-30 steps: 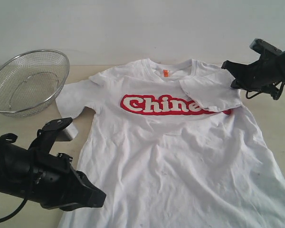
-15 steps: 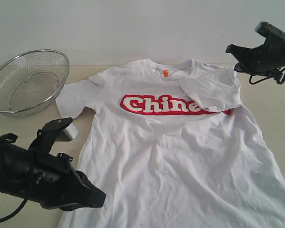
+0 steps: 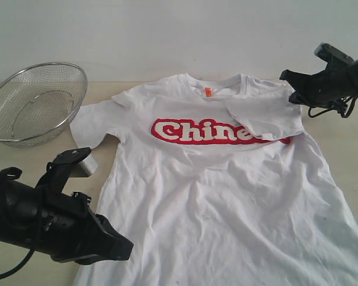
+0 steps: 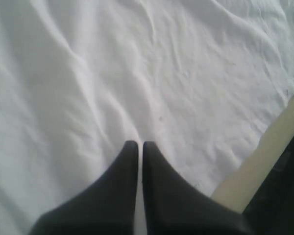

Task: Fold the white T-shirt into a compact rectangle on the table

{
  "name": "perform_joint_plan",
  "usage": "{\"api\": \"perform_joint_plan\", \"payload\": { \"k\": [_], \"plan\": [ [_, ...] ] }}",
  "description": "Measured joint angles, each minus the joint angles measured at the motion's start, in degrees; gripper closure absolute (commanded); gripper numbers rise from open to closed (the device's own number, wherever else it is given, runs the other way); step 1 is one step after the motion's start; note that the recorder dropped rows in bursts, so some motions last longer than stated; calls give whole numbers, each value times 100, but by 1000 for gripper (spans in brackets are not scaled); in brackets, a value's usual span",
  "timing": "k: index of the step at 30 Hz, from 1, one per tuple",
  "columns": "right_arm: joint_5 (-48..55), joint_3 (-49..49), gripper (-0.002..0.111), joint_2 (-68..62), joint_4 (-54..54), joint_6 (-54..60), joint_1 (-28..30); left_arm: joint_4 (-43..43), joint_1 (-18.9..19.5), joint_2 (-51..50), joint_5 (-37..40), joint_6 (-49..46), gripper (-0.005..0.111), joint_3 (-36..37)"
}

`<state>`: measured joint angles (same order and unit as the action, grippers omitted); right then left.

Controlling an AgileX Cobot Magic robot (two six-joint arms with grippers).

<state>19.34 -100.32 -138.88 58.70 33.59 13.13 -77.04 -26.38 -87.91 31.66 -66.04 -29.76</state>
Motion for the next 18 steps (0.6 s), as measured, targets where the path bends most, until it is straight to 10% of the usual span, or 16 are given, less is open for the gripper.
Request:
{"api": "perform_joint_plan", "payload": {
  "k": [18],
  "plan": [
    [-171,-602,107,-269,-44,-118,2,0,0,0,0,0,102,0]
  ]
}}
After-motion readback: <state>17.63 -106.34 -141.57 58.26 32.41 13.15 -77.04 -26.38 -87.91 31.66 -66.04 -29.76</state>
